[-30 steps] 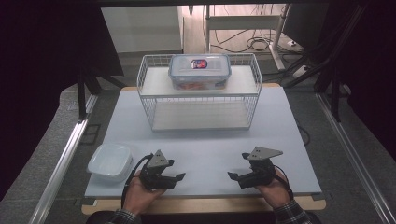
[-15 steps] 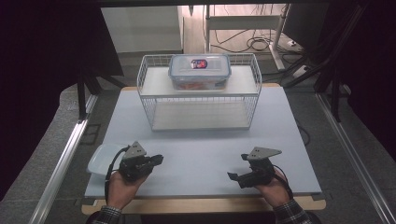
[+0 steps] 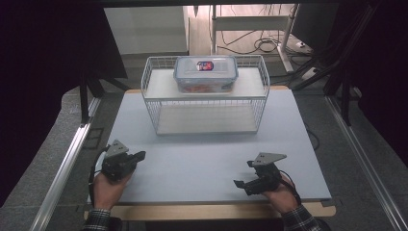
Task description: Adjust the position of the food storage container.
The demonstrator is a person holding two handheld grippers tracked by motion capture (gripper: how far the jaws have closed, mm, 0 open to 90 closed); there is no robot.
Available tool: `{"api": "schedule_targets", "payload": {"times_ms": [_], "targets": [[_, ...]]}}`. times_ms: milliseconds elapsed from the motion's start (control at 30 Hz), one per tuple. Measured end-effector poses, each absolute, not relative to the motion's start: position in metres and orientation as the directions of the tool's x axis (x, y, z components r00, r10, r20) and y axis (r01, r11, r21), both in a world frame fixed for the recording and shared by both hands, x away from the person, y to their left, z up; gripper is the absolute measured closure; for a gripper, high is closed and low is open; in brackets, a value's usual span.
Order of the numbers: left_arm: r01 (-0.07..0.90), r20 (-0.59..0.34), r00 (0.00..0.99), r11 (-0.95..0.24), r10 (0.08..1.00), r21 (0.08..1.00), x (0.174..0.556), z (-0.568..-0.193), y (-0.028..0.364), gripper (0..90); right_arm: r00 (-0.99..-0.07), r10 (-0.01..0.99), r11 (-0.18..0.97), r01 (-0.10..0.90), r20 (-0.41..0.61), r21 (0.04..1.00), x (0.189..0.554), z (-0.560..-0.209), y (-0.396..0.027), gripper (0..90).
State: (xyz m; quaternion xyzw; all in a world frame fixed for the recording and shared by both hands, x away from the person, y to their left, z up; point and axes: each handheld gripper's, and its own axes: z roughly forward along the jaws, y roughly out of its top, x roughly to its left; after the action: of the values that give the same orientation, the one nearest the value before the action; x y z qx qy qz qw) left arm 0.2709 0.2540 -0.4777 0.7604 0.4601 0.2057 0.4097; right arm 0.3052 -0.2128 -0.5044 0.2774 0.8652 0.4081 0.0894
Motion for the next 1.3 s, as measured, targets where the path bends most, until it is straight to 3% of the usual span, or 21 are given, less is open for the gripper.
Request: {"api": "schedule_targets", "payload": {"times_ms": [167, 533, 867, 1300], "targets": [[0.542, -0.04, 0.42, -0.216, 0.906, 0.812, 0.27, -0.478, 0.279, 90.0, -0.843, 0.533, 0.535, 0.401, 0.071, 0.743, 0.305, -0.507, -0.209, 9.3], [0.579, -0.078, 0.239, -0.078, 0.968, 0.812, 0.26, -0.486, 0.342, 90.0, -0.855, 0.515, 0.559, 0.393, 0.066, 0.73, 0.305, -0.51, -0.206, 9.3], [0.624, -0.058, 0.123, -0.031, 0.991, 0.781, 0.243, -0.501, 0.375, 90.0, -0.852, 0.519, 0.569, 0.398, 0.06, 0.72, 0.304, -0.511, -0.205, 9.3], [0.688, -0.081, 0.112, -0.018, 0.99, 0.725, 0.241, -0.511, 0.37, 90.0, -0.85, 0.524, 0.584, 0.404, 0.053, 0.704, 0.305, -0.514, -0.204, 9.3]]}}
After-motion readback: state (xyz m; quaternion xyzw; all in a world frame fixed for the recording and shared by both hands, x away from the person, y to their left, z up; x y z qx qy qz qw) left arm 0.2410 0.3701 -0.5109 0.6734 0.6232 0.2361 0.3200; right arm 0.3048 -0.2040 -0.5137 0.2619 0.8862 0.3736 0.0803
